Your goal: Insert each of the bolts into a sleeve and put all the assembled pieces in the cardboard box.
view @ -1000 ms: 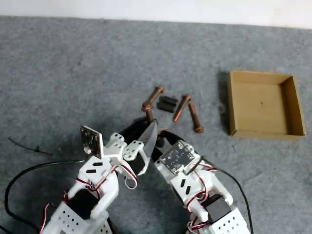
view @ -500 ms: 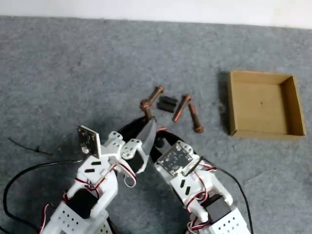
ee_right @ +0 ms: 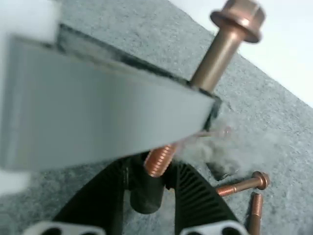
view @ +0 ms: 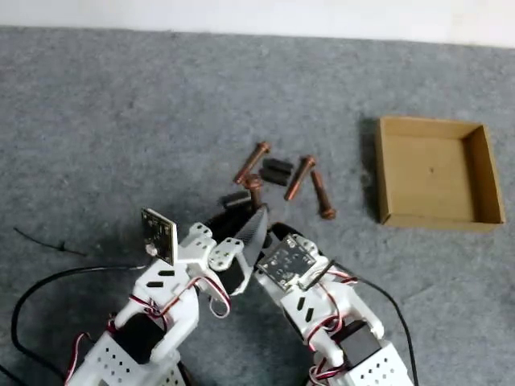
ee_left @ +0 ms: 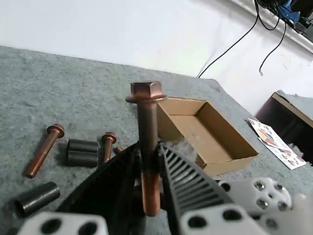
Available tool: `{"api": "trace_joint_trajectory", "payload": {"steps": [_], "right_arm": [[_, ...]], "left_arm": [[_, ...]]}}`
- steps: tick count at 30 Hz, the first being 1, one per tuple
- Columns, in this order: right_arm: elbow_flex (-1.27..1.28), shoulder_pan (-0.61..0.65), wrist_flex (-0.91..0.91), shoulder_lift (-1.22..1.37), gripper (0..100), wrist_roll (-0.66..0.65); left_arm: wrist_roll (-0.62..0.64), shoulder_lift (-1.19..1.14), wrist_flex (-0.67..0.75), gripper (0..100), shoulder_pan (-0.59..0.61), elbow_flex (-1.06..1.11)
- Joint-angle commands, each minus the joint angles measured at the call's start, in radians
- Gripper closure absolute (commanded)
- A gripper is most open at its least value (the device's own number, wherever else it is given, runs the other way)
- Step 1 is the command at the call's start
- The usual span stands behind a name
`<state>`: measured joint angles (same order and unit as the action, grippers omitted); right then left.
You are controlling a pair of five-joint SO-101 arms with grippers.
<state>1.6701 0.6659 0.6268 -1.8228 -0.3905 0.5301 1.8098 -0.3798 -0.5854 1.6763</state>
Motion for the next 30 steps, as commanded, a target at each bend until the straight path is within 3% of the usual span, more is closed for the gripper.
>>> {"api": "trace_joint_trajectory", "payload": {"steps": [1, 8, 22, 30], "right_arm": [[0.088, 0.007, 0.004, -0.015, 99.4, -0.011], [0.088, -0.005, 0.004, -0.016, 99.4, -0.005], [0.088, -0.008, 0.004, -0.016, 99.4, -0.005], [0.087, 0.047, 0.005, -0.016, 99.4, -0.006]], "left_arm": [[-0.006, 0.015, -0.008, 99, -0.018, 0.019], [-0.005, 0.015, -0.025, 99, 0.062, 0.019], [0.002, 0.013, -0.049, 99, 0.016, 0.019], [0.0, 0.013, -0.048, 99, 0.073, 0.019]]}}
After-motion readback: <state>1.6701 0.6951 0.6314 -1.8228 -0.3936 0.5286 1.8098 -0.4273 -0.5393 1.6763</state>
